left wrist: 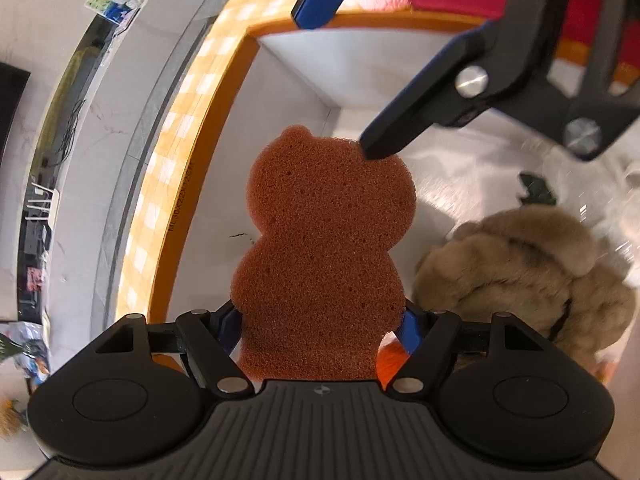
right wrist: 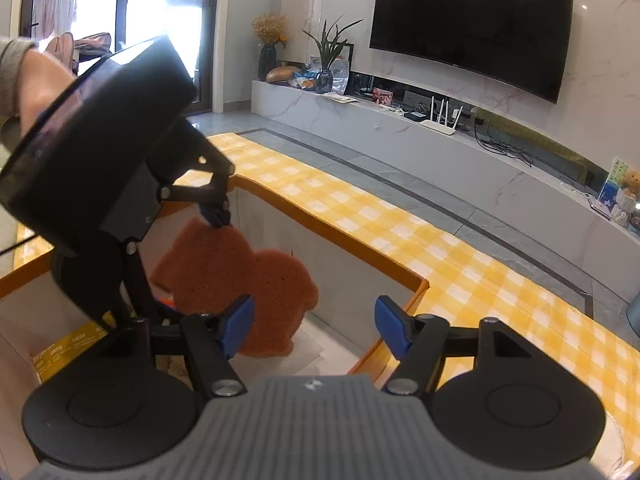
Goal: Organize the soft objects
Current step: 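Carry the sponge bear over the box and open the left tool to drop it, then withdraw both tools from the box toward the remaining cloth items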
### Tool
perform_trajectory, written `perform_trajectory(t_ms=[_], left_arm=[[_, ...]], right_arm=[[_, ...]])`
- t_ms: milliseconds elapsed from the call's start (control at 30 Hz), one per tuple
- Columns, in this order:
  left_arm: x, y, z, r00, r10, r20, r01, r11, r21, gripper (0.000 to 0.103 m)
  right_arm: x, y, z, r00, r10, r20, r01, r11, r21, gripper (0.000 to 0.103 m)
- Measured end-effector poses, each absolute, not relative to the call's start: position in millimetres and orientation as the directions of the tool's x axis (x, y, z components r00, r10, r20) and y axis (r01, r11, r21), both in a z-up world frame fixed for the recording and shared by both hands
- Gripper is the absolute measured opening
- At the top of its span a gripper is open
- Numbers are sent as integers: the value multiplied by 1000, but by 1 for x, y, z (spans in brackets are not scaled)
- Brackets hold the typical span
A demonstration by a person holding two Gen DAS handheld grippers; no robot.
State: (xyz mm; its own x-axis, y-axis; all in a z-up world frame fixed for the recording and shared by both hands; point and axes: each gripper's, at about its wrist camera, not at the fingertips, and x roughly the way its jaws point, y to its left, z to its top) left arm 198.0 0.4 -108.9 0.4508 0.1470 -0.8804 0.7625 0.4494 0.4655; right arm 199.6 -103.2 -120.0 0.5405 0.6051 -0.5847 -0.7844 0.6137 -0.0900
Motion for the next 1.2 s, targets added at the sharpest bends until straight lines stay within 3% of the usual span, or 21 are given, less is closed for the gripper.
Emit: perform_trajectory(t_ms=[133, 300, 500, 667, 800, 900, 1000, 1200], left_arm=[[201, 4, -119, 443, 179, -879, 775, 416, 476, 85], [190, 8, -123, 455, 206, -866, 802, 329, 499, 97], [176, 15, -111, 529, 194, -826, 748, 353, 562, 98], [155, 27, -73, 724, 211, -657, 435, 600, 672, 98], [137, 30, -45, 761, 247, -600, 148, 834, 531, 98], [115, 16, -33, 816, 195, -544, 106, 875, 473, 98], [102, -1, -26, 846, 255, -468, -6, 883, 470, 98], [100, 8, -5, 817, 314, -484, -156, 927, 340, 99]], right_arm=[[201, -101, -119, 559, 593, -579, -767, 635, -90, 66], [198, -104, -120, 565, 591, -576, -764, 638, -95, 66], [198, -102, -119, 561, 590, -581, -767, 635, -96, 66], [197, -99, -119, 552, 599, -580, -775, 625, -93, 66], [193, -94, -118, 543, 608, -579, -784, 615, -89, 66], [186, -90, -116, 551, 610, -569, -781, 617, -95, 68], [179, -88, -114, 602, 578, -551, -737, 668, -104, 73], [169, -104, -103, 628, 574, -526, -680, 733, -12, 77]])
